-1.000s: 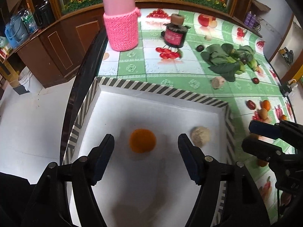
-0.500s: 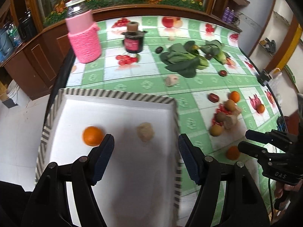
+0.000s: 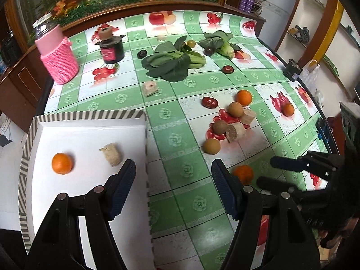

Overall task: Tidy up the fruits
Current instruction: 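Move the left tool to a kiwi while the right tool moves to an orange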

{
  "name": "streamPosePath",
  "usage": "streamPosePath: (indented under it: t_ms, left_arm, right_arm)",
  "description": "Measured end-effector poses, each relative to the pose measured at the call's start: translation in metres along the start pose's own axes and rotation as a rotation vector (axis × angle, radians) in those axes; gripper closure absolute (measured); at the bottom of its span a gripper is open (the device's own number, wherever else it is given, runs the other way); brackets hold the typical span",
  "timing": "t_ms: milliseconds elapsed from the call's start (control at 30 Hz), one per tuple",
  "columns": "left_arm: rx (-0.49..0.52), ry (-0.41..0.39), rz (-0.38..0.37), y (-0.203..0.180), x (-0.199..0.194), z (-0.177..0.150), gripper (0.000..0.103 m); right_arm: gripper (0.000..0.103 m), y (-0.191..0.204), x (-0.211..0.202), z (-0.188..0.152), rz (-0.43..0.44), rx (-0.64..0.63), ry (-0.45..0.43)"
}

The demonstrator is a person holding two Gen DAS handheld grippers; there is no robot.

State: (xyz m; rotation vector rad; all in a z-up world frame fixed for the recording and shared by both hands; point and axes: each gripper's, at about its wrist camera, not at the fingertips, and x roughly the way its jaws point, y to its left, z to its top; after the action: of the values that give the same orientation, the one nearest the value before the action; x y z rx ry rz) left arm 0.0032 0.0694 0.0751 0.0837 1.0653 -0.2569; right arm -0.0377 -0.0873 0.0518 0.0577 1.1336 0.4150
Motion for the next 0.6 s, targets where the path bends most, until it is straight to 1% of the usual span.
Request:
streamPosePath:
  t_ms: [100, 233, 267, 300, 333, 367, 433, 600]
  left_arm:
    - [0.01, 0.005, 0.01, -0.004, 0.006, 0.004, 0.034]
    - [0.012, 0.019, 0.005, -0.009, 0.014, 0.006, 0.034]
    - [0.014, 0.024, 0.001, -0.011, 0.017, 0.007, 0.034]
    - [0.017, 0.028, -0.001, -0.013, 0.019, 0.007, 0.034]
    - [0.023, 0.034, -0.004, -0.016, 0.022, 0.008, 0.034]
    - [0.031, 0.041, -0.007, -0.019, 0.026, 0.009, 0.034]
    - [0.044, 0.048, -0.014, -0.025, 0.031, 0.011, 0.034]
    - [0.063, 0.06, -0.036, -0.037, 0.048, 0.018, 0.034]
  right_arm:
    - [0.054, 0.003, 0.01, 0.0, 0.017, -0.009, 0.015]
    - [0.054, 0.006, 0.025, 0.002, 0.033, -0.038, 0.03]
    - [0.055, 0.007, 0.029, 0.002, 0.029, -0.05, 0.039]
    - [0.06, 0.008, 0.034, 0.001, 0.018, -0.065, 0.059]
    - [0.066, 0.009, 0.036, 0.0, 0.01, -0.077, 0.067]
    - [0.073, 0.01, 0.035, -0.001, 0.013, -0.092, 0.056]
    - [0.073, 0.006, 0.033, -0.002, 0.023, -0.086, 0.065]
    - [0.072, -0.018, 0.02, -0.005, 0.008, -0.028, 0.05]
